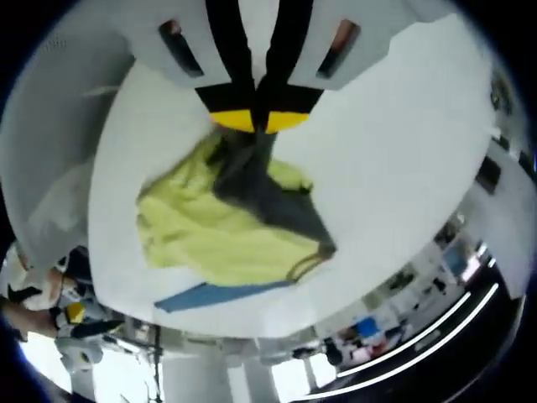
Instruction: Fold the garment on the visible template until the final outline fits inside the template.
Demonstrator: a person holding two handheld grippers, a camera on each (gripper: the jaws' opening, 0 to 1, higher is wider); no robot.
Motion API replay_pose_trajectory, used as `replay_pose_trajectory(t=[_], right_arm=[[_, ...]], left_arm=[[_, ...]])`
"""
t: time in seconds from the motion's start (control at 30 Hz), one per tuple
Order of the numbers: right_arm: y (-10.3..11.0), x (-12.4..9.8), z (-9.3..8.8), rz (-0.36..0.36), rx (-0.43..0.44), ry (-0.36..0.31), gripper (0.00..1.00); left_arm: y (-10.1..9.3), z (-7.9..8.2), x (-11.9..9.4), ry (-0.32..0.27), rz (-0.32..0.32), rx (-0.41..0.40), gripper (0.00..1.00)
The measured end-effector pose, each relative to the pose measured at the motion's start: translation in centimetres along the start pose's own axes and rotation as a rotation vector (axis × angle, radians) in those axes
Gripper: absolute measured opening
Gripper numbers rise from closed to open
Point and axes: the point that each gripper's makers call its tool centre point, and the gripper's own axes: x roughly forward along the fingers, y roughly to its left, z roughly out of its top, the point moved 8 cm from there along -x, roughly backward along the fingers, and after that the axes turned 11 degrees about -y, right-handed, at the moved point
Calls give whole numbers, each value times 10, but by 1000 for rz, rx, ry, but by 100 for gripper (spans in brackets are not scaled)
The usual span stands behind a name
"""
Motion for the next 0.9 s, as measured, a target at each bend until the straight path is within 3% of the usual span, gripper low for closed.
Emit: replay_pose_trajectory(t=[0.23,0.57,0.9], right_arm=[[3,3,2,0,-5,7,99],[7,11,6,8,-13,18,99],[4,16,11,1,-23,31,99]], left_arm=[[25,-1,-15,-3,69,-24,0],[70,-16,-26,11,208,-103,0],[116,-43,-39,-5,411,-321,0]])
